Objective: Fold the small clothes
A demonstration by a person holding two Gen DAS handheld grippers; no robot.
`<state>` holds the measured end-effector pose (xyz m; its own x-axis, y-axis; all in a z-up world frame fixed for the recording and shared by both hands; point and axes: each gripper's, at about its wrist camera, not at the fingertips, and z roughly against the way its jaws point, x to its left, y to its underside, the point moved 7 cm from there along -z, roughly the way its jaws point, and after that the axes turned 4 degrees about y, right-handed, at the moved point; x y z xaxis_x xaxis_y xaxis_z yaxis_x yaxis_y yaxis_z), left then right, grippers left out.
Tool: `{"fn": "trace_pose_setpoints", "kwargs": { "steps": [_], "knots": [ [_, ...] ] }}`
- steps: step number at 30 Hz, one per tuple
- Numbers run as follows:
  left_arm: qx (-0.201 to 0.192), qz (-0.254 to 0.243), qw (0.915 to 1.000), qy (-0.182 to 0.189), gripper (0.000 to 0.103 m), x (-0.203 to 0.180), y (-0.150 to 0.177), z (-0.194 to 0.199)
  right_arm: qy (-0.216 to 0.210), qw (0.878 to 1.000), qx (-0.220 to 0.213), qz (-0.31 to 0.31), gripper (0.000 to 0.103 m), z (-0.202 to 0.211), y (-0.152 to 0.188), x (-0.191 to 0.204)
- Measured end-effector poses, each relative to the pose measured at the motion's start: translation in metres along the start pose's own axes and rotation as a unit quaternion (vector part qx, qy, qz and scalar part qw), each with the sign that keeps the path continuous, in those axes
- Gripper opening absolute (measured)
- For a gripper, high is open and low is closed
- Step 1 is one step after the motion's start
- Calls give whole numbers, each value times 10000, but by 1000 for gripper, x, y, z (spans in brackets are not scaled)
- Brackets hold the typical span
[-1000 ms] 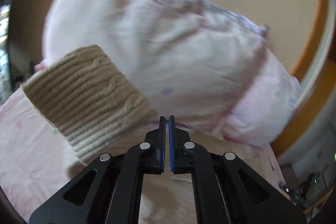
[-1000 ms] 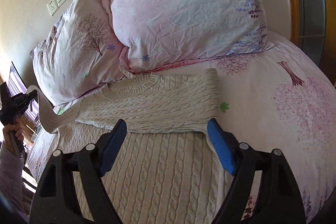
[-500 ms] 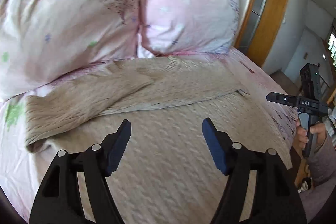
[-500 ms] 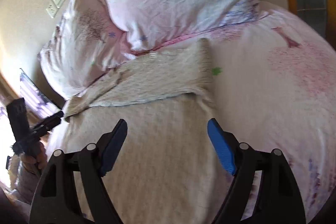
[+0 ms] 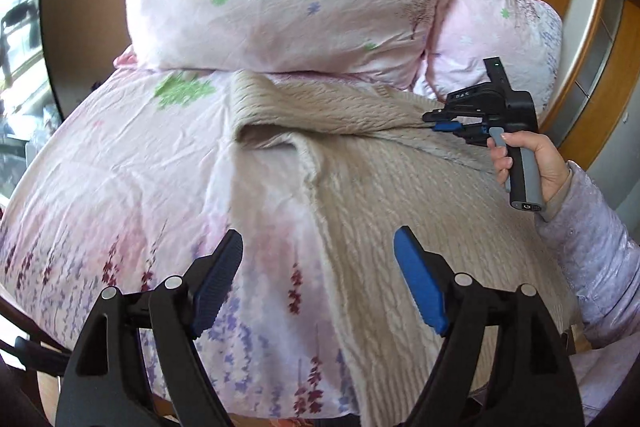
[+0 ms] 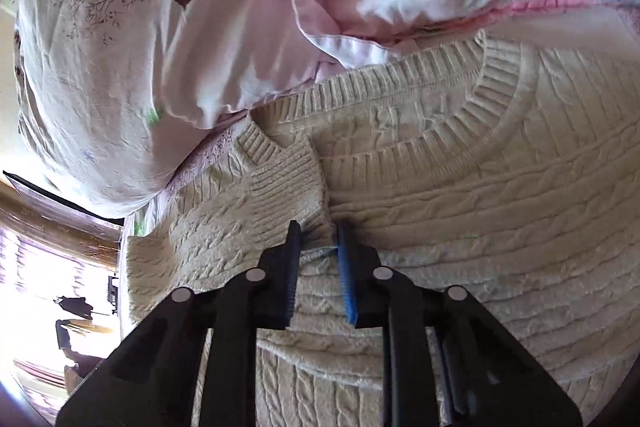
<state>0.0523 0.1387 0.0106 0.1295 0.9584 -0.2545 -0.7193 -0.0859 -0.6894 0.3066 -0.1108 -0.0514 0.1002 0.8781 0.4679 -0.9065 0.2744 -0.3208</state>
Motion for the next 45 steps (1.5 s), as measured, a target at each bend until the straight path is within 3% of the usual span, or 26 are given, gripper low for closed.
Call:
{"fn": "trace_pose_setpoints", "kwargs": {
  "steps": [3, 6, 8, 10, 12, 13, 15, 16, 18, 20, 22, 24, 27, 30, 32, 33, 38, 41, 45],
  "knots": [
    [114, 302, 9994, 111, 79, 15, 8, -4, -122, 9985, -515, 148, 7, 26, -8, 2],
    [138, 414, 9986, 311, 79, 14, 12, -8, 118, 9904, -1365, -185, 7, 88, -29, -33],
    [156, 374, 9983, 422, 79, 9, 15, -11, 526, 9796, -1831, -647, 7, 130, -34, -79],
    [213, 304, 9979, 530, 79, 2, 18, -17, 1221, 9717, -1872, -758, 9, 151, -28, -120],
    [297, 269, 9972, 626, 79, -4, 21, -24, 1588, 9707, -1629, -777, 20, 162, -6, -150],
    [351, 265, 9968, 669, 79, -7, 23, -26, 1563, 9722, -1591, -716, 41, 173, 9, -161],
    [423, 228, 9961, 738, 79, -13, 29, -29, 1588, 9729, -1617, -461, 70, 198, 45, -179],
    [453, 206, 9959, 754, 79, -15, 33, -30, 1608, 9728, -1633, -331, 70, 209, 64, -185],
    [543, 211, 9953, 779, 79, -17, 42, -32, 1537, 9779, -1404, -214, 70, 223, 101, -207],
    [591, 275, 9938, 896, 79, -19, 51, -32, 1281, 9845, -1133, -394, 62, 230, 138, -225],
    [518, 387, 9924, 1049, 78, -22, 59, -30, 971, 9897, -844, -631, 34, 229, 171, -235],
    [419, 474, 9906, 1209, 65, -25, 66, -26, 554, 9937, -639, -742, 27, 228, 197, -237],
    [384, 715, 9839, 1591, 52, -33, 79, -19, 89, 9955, -675, -652, 26, 237, 223, -226],
    [492, 932, 9752, 1948, 41, -42, 92, -15, -803, 9946, -206, -617, 20, 229, 246, -205],
    [579, 1013, 9699, 2136, 28, -48, 96, -14, -941, 9949, -61, -363, 10, 223, 252, -192],
    [618, 1052, 9671, 2231, 20, -50, 95, -14, -1068, 9938, -115, -296, 9, 224, 250, -187],
    [418, 884, 9655, 2413, 9, -56, 57, -14, -1764, 9785, -1051, -206, 7, 262, 184, -161],
    [22, 781, 9691, 2338, 7, -49, -2, -19, -1960, 9664, -1652, -187, 7, 276, 118, -148],
    [-589, 725, 9789, 1816, 7, -39, -107, -55, -1933, 9528, -2232, -711, 7, 252, 15, -150]
  ]
}}
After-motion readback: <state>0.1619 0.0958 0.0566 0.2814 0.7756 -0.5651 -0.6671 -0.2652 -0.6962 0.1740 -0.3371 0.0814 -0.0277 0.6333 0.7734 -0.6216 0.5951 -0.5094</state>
